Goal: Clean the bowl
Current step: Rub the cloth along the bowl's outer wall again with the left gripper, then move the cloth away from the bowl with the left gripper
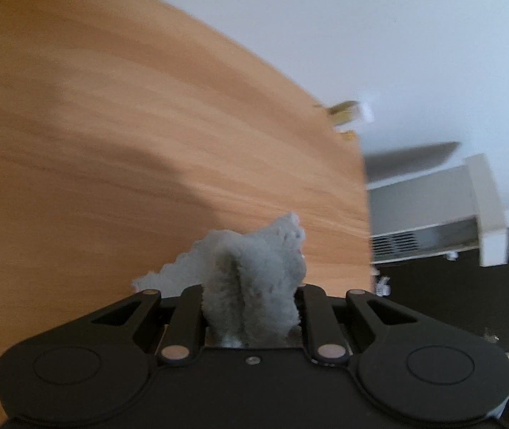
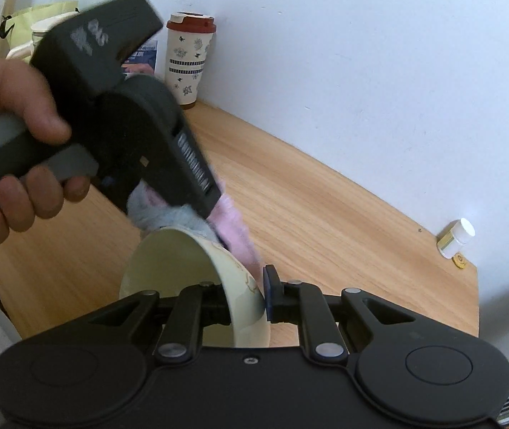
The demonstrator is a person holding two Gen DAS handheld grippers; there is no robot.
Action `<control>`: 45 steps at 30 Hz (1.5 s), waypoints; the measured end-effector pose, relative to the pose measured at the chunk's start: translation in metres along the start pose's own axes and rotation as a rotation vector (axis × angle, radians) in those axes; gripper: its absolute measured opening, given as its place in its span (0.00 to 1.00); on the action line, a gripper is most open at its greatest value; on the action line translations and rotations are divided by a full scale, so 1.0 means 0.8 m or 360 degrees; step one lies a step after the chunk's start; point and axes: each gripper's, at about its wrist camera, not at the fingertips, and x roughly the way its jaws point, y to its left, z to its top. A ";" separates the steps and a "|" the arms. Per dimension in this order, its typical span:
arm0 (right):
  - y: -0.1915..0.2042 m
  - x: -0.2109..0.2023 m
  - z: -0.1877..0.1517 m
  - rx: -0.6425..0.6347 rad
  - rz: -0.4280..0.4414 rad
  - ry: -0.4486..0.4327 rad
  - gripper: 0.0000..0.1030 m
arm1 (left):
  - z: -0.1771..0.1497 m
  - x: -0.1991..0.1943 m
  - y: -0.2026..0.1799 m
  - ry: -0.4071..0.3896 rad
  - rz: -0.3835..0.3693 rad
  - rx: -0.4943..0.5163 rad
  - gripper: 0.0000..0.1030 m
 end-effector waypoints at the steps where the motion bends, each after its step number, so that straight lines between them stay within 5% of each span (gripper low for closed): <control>1: 0.000 0.000 -0.001 0.0003 0.0005 0.0000 0.16 | -0.001 0.000 -0.009 0.0007 -0.0020 0.0019 0.15; 7: -0.003 -0.003 -0.008 0.0035 0.0023 0.0004 0.16 | -0.007 0.009 -0.007 0.0021 -0.0015 0.0005 0.15; 15: -0.007 -0.008 -0.017 0.0079 0.0060 0.0014 0.17 | -0.013 0.015 0.032 0.0032 0.0167 -0.0058 0.15; 21: -0.012 -0.010 -0.019 0.0088 0.0058 0.0004 0.17 | -0.012 0.011 0.037 0.0036 0.0116 -0.0149 0.14; 29: -0.020 -0.012 -0.023 0.0123 0.0098 0.0013 0.17 | -0.011 0.005 -0.025 0.0034 0.0007 0.0051 0.15; 45: -0.042 0.003 -0.024 0.0215 0.0107 0.0040 0.18 | -0.007 0.000 0.049 -0.0039 0.0254 -0.0159 0.15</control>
